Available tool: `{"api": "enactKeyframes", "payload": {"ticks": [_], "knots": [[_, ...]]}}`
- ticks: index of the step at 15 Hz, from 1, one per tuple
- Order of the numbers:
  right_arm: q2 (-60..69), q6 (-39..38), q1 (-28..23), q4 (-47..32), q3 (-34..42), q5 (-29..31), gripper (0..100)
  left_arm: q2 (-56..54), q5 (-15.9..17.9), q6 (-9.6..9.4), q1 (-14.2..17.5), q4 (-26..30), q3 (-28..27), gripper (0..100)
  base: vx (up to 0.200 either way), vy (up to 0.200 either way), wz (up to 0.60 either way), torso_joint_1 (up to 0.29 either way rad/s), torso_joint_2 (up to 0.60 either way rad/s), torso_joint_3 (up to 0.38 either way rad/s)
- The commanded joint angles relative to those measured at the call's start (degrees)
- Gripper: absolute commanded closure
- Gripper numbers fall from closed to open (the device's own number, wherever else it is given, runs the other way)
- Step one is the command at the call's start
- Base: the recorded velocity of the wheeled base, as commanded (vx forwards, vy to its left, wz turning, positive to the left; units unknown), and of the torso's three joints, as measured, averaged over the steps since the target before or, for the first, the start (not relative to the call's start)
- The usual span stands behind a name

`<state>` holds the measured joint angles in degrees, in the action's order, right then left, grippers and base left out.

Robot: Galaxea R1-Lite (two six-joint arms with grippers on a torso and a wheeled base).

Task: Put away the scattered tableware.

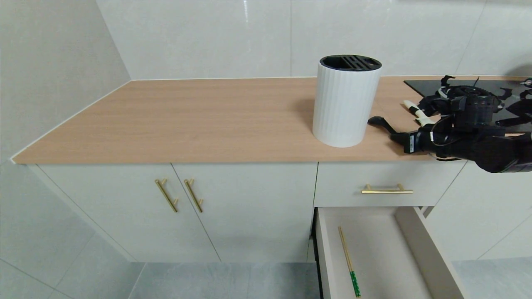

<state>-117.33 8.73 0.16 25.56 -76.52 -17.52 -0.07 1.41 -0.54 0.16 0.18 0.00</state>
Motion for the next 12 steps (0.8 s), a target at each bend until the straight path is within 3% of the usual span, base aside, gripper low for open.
{"api": "enactKeyframes", "payload": {"ticks": [1,4,6,9,12], "knots": [[0.53,-0.03,0.11,0.28,0.14,1.26,100,0.07,-0.01,0.01,0.02,-0.01,0.00,0,0.000,0.000,0.00,0.000,0.00,0.000],[7.38,-4.95,0.11,-2.45,2.25,6.18,100,0.07,-0.01,0.01,0.02,-0.01,0.00,0,0.000,0.000,0.00,0.000,0.00,0.000],[15.38,-11.98,0.11,-2.98,7.97,6.18,100,0.07,-0.01,0.01,0.02,-0.01,0.00,0,0.000,0.000,0.00,0.000,0.00,0.000],[26.46,-13.12,0.19,-4.47,17.37,6.09,100,0.07,-0.01,0.01,0.02,-0.01,0.00,0,0.000,0.000,0.00,0.000,0.00,0.000],[37.44,-13.12,2.65,-19.41,22.56,6.00,100,0.07,-0.01,0.01,0.02,-0.01,0.00,0,0.000,0.000,0.00,0.000,0.00,0.000]]}}
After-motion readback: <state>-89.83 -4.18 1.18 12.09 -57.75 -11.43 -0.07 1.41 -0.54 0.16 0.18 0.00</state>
